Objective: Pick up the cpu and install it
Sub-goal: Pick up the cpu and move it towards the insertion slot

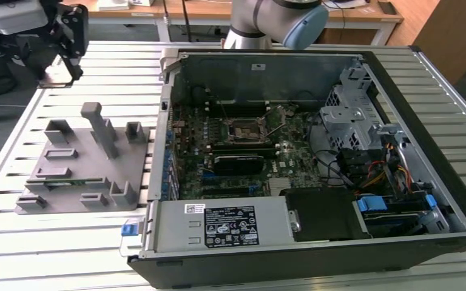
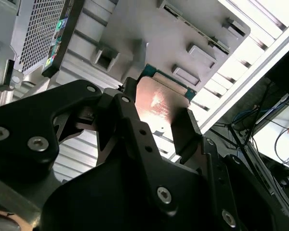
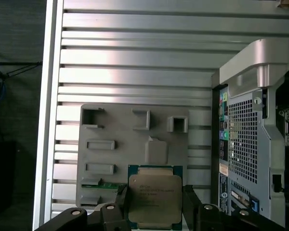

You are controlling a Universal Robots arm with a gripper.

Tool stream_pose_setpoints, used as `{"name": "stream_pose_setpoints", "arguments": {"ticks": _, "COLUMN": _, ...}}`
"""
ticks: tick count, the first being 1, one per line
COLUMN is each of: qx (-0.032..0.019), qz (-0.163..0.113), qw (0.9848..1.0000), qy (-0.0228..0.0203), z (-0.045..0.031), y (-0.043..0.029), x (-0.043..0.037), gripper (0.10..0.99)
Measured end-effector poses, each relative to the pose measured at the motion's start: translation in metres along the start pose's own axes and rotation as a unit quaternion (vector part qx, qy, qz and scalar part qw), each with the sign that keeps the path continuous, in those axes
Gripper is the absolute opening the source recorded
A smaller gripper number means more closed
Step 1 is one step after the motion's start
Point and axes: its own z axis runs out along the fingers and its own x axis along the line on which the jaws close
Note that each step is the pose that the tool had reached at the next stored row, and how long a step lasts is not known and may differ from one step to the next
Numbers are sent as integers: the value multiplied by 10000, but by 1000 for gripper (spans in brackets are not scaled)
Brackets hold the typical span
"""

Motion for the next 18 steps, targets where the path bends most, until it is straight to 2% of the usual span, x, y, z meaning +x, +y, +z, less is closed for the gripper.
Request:
{"name": "stream_pose_setpoints", "arguments": {"ticks": 1, "qx": 0, "qz": 0, "qw": 10000, "qy": 0, "z": 0, "y": 1, "x": -89, "gripper": 533}}
{"name": "stream_pose_setpoints", "arguments": {"ticks": 6, "qx": 0, "qz": 0, "qw": 10000, "qy": 0, "z": 0, "y": 2, "x": -300, "gripper": 533}}
{"name": "stream_pose_setpoints", "arguments": {"ticks": 18, "qx": 0, "qz": 0, "qw": 10000, "qy": 0, "z": -1, "y": -1, "x": -630, "gripper": 533}}
